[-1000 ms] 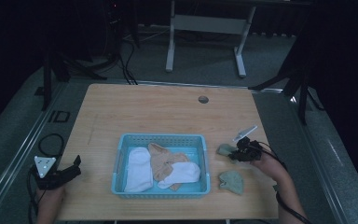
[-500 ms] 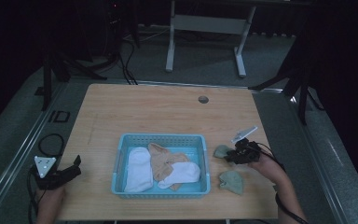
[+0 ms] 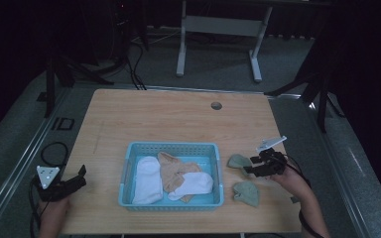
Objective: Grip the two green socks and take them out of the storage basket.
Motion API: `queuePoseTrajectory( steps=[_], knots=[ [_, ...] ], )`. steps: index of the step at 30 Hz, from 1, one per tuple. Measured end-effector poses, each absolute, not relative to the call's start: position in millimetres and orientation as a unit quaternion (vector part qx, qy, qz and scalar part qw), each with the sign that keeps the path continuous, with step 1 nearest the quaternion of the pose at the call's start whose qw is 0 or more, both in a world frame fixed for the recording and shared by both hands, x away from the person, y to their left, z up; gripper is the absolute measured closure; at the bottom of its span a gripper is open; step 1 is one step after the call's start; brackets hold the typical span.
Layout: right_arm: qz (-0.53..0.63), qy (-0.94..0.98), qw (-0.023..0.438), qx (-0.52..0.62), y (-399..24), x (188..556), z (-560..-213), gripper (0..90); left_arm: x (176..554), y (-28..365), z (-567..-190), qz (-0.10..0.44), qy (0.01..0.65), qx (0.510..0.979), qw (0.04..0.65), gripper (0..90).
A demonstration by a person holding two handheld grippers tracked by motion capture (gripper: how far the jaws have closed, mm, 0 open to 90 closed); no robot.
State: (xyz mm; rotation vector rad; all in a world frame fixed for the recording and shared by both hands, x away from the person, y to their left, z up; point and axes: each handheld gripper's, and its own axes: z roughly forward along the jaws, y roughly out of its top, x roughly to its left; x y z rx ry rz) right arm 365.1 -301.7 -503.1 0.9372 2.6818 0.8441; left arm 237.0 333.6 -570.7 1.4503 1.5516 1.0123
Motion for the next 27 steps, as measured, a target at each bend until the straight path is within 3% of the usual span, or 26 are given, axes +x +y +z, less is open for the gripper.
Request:
queuePoseTrajectory(
  steps=[8,18,27],
  knots=[
    [0.312,0.872,0.115,0.359,-326.8,358.1,-506.4,29.0,237.0,333.3,-570.7,0.398,0.609,0.569,0.383,0.4],
    [0.33,0.846,0.137,0.395,-345.9,349.8,-522.2,15.7,237.0,333.4,-570.7,0.398,0.608,0.57,0.384,0.4],
    [0.351,0.817,0.171,0.425,-364.8,338.0,-536.0,11.3,237.1,333.3,-570.7,0.397,0.608,0.571,0.384,0.4]
  ],
)
